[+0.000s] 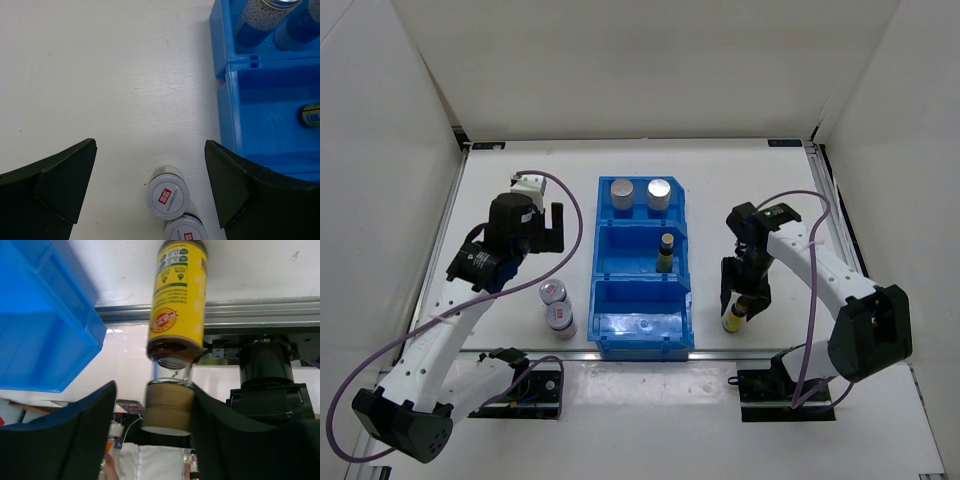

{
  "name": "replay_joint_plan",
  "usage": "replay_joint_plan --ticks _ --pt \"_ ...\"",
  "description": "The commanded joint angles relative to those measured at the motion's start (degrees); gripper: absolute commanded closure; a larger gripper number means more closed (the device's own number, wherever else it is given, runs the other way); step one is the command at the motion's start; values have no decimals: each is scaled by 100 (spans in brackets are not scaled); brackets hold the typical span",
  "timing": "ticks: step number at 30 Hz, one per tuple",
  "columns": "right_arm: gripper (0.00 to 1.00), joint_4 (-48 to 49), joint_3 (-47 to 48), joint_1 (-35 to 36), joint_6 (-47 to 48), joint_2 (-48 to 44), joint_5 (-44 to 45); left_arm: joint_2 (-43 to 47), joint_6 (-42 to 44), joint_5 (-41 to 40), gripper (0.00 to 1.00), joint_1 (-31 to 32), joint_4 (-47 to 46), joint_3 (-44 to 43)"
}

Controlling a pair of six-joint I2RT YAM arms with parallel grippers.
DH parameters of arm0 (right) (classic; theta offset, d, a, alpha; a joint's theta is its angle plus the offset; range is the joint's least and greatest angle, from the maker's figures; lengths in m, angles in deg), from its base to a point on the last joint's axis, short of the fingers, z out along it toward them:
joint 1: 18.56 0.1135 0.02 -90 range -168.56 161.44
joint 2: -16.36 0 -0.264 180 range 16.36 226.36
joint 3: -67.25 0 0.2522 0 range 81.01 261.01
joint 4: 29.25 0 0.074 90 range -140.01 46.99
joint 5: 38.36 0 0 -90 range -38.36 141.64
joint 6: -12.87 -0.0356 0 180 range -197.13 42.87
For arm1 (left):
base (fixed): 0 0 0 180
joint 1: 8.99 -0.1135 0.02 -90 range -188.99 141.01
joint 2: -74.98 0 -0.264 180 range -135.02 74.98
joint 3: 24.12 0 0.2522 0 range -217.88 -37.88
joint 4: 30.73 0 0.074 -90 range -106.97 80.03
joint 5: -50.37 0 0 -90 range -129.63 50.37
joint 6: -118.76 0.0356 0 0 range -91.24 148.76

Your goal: Organize the condiment bottles

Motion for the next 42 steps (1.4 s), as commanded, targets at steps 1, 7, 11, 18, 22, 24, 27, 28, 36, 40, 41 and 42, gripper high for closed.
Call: replay_joint_plan --ticks 1,7,11,18,22,24,27,28,36,40,41,42 --pt "40 -620 -20 -80 96 75 -282 205 4 -31 0 -18 19 66" --pt "62 -567 -74 -256 324 190 -388 257 -49 -84 0 -18 19 119" --pt "77 -794 234 -308 439 243 -195 257 -102 -136 0 -18 19 119" --pt "100 -1391 1777 -308 544 488 481 257 -102 -137 0 -18 19 119" --pt "100 -1638 3200 -308 650 770 912 257 -102 -137 0 -18 19 119" --pt "100 -1639 3739 -308 703 910 992 257 -102 -137 0 -18 19 119" --pt "100 -1639 4706 -308 756 1156 852 257 -102 -137 0 -18 19 119" --pt "100 -1639 4934 -308 756 1227 756 257 -102 -137 0 -18 19 119" --pt "100 -1340 6895 684 1335 2114 404 257 -102 -137 0 -18 19 58" --pt "100 -1340 7116 1387 1450 2484 202 257 -49 -189 0 -18 71 4" --pt "100 -1340 7116 1510 1450 2615 201 257 -49 -190 0 -18 72 4" --pt "100 -1340 7116 1711 1450 2694 201 257 -49 -190 0 -18 72 4"
